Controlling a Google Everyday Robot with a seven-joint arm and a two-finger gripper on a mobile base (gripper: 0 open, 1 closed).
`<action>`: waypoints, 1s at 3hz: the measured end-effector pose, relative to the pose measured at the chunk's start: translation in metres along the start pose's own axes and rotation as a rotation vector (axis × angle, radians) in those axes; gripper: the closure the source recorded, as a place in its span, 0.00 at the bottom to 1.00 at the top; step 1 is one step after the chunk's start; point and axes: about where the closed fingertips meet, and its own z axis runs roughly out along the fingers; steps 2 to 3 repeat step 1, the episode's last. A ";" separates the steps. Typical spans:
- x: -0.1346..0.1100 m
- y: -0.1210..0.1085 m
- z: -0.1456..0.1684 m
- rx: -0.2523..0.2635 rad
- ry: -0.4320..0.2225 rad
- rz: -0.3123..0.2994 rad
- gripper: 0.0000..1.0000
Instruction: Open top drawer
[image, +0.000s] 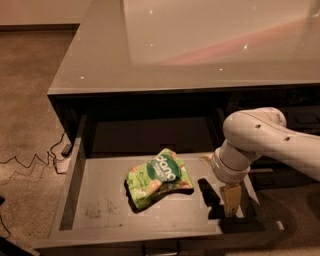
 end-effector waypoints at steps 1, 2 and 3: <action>0.000 0.000 0.000 0.000 0.000 0.000 0.00; 0.000 0.000 0.000 0.000 0.000 0.000 0.00; 0.000 0.000 0.000 0.000 0.000 0.000 0.00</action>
Offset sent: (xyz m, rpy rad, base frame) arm 0.0000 0.0000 0.0000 0.0000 0.0000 0.0000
